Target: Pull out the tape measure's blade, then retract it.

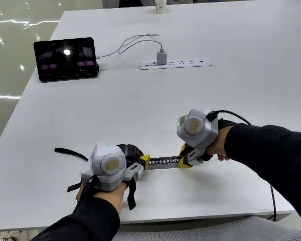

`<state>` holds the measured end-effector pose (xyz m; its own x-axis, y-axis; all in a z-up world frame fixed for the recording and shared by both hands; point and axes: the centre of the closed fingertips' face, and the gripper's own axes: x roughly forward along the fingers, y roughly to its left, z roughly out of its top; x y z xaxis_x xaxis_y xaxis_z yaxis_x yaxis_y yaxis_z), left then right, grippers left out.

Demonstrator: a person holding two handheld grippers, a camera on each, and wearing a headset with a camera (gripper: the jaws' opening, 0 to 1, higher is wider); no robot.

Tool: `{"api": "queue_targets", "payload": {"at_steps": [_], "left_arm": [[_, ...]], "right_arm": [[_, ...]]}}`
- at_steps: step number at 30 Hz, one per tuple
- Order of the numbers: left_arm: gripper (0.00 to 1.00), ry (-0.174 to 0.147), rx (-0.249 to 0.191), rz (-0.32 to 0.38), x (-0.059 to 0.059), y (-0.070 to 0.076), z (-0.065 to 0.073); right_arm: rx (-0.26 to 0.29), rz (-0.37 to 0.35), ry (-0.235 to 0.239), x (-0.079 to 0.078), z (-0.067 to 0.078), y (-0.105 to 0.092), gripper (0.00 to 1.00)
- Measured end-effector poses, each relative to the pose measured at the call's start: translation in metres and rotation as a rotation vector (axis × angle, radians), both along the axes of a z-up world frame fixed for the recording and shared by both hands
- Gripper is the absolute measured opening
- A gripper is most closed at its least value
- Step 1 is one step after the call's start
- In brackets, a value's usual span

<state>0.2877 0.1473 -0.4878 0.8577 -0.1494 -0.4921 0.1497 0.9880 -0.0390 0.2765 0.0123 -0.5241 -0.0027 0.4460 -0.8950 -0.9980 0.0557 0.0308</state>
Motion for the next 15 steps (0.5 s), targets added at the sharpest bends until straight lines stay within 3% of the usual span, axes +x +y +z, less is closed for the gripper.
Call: {"api": "queue_targets", "payload": {"at_steps": [15], "left_arm": [[0.65, -0.002, 0.033, -0.011, -0.0008, -0.0020, -0.0006]], "right_arm": [[0.007, -0.016, 0.011, -0.0007, -0.0003, 0.0026, 0.11]]}}
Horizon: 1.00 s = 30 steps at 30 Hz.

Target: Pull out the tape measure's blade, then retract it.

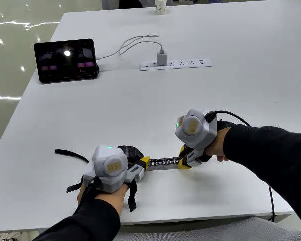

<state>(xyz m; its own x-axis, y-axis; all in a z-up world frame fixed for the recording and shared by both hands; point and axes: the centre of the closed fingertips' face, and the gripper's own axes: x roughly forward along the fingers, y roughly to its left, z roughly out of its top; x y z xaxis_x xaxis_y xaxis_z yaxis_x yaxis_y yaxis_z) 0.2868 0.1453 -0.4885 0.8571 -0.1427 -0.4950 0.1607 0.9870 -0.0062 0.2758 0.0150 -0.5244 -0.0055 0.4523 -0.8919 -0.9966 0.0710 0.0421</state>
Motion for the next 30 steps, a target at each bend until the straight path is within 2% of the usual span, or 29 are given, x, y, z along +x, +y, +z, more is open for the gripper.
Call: {"api": "queue_targets", "payload": {"at_steps": [2, 3, 5, 8, 14, 16, 21, 30], "left_arm": [[0.65, -0.002, -0.021, 0.012, 0.0009, 0.0014, 0.0007], [0.65, 0.013, -0.043, 0.019, -0.0005, 0.0010, -0.0011], [0.66, 0.024, -0.078, 0.039, -0.0004, 0.0018, -0.0027], [0.66, 0.027, -0.092, 0.044, -0.0009, 0.0010, -0.0027], [0.66, 0.025, -0.106, 0.049, -0.0008, 0.0014, -0.0020], [0.64, 0.039, -0.098, 0.047, -0.0005, 0.0011, -0.0022], [0.63, 0.029, -0.100, 0.033, -0.0011, 0.0015, -0.0020], [0.63, 0.032, -0.106, 0.031, -0.0016, 0.0011, -0.0020]], "right_arm": [[0.007, -0.001, 0.000, -0.0002, 0.0004, -0.0001, 0.11], [0.011, -0.004, 0.002, -0.0003, 0.0005, -0.0002, 0.11], [0.016, -0.007, 0.001, -0.0006, 0.0004, -0.0002, 0.11], [0.022, -0.004, -0.007, -0.0005, 0.0005, -0.0001, 0.11], [0.024, 0.000, -0.003, -0.0002, 0.0006, 0.0005, 0.11], [0.024, 0.001, -0.003, 0.0000, 0.0008, 0.0006, 0.11], [0.025, 0.003, -0.005, -0.0002, 0.0011, 0.0013, 0.11], [0.012, 0.019, -0.005, 0.0003, 0.0014, 0.0042, 0.11]]}}
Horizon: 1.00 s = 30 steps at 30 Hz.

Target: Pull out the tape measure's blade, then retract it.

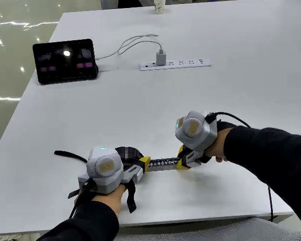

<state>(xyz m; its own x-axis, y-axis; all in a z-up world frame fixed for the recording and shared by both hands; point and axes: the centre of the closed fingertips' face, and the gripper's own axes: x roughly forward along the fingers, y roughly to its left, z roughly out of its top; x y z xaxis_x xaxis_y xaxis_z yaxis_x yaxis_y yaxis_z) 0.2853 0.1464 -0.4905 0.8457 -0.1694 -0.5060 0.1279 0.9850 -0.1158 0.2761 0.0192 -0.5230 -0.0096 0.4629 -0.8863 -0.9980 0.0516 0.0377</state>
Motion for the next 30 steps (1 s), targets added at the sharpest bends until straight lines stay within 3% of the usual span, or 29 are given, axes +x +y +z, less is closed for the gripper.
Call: {"api": "queue_targets", "payload": {"at_steps": [15, 30], "left_arm": [[0.63, 0.006, -0.012, -0.003, -0.001, 0.001, -0.001], [0.63, 0.009, -0.005, -0.007, -0.001, 0.000, -0.001]], "right_arm": [[-0.020, -0.014, 0.030, 0.000, -0.001, 0.007, 0.11], [-0.034, -0.011, 0.029, -0.002, -0.002, 0.016, 0.11]]}}
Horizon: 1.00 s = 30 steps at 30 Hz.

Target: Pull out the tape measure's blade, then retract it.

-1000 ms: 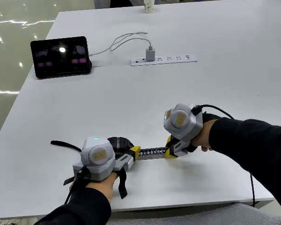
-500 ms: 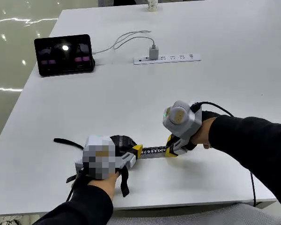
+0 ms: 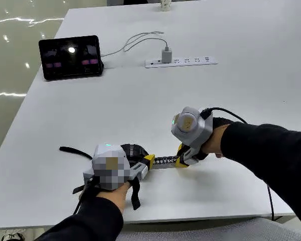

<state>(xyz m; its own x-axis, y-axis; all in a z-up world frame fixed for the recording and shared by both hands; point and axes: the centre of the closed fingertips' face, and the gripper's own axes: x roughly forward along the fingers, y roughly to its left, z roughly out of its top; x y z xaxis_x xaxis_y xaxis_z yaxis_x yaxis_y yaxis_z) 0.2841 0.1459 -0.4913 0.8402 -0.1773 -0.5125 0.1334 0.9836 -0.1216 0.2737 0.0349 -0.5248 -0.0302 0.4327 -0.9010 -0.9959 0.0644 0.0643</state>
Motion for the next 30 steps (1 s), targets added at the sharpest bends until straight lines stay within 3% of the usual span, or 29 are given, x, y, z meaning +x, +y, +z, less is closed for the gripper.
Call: {"api": "queue_targets", "payload": {"at_steps": [30], "left_arm": [[0.63, 0.002, 0.003, -0.007, 0.001, -0.001, -0.001]], "right_arm": [[0.032, -0.013, -0.001, -0.007, -0.001, 0.019, 0.11]]}}
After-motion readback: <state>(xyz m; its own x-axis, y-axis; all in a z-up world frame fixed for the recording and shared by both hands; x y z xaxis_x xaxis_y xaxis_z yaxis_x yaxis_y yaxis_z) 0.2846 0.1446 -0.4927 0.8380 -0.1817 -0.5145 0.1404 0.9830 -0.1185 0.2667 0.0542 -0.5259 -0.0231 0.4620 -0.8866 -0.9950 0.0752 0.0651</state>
